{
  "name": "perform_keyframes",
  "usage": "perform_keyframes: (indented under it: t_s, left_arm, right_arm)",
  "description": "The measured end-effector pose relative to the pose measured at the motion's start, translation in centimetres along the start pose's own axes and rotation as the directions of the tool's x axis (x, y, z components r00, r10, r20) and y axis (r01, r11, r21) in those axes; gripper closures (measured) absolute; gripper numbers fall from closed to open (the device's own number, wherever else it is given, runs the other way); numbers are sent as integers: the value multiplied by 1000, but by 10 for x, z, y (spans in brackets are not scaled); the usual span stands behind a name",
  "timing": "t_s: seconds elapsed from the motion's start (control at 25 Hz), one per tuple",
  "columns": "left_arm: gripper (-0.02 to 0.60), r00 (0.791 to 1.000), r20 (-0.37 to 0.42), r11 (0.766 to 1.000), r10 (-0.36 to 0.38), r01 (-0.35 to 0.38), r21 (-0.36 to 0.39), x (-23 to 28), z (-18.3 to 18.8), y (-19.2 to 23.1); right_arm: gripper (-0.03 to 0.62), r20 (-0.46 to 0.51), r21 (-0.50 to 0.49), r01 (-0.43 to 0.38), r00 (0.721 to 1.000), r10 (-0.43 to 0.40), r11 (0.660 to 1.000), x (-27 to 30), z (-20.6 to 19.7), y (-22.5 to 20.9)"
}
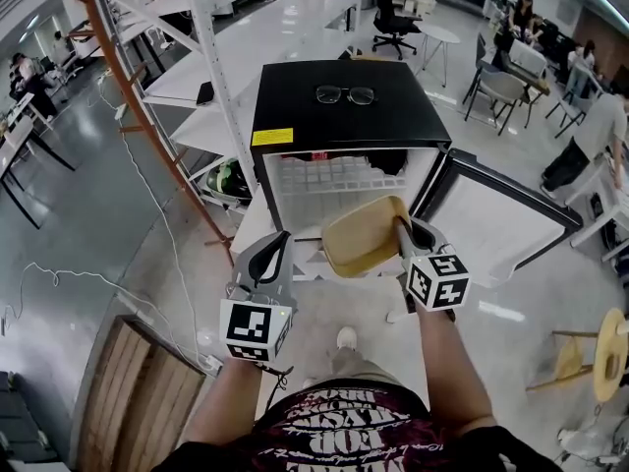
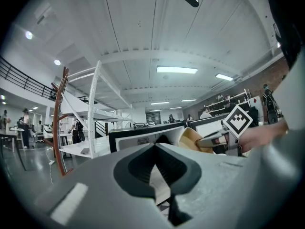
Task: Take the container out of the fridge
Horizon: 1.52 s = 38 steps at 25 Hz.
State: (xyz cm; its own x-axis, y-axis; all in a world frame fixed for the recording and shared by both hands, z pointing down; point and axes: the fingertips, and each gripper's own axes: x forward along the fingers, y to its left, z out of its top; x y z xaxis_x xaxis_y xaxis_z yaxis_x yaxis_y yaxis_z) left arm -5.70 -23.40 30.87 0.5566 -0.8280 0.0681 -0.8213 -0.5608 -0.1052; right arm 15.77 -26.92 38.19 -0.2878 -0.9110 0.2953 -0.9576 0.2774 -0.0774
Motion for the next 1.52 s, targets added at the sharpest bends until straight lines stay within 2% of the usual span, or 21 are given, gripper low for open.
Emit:
perform_keyframes:
  t_s: [0.32, 0.76, 1.12, 1.52]
  left_arm:
    - [581, 1000, 1, 1000, -5, 5, 7, -8, -1, -3]
    - [581, 999, 22, 1000, -24, 24, -1, -11, 5, -10]
    - [581, 999, 18, 999, -50, 50, 17, -15, 7, -15]
    - [581, 996, 8, 996, -85, 85, 13, -24, -4, -21]
  right_arm:
    - [554, 100, -15, 5, 995, -3, 1000, -25, 31, 7]
    - [556, 230, -61, 0, 973, 14, 998, -59, 75, 23]
    - [556, 285, -53, 10, 958, 6, 999, -79, 93, 29]
    - [556, 269, -55, 26, 963, -10, 998, -87, 85, 38]
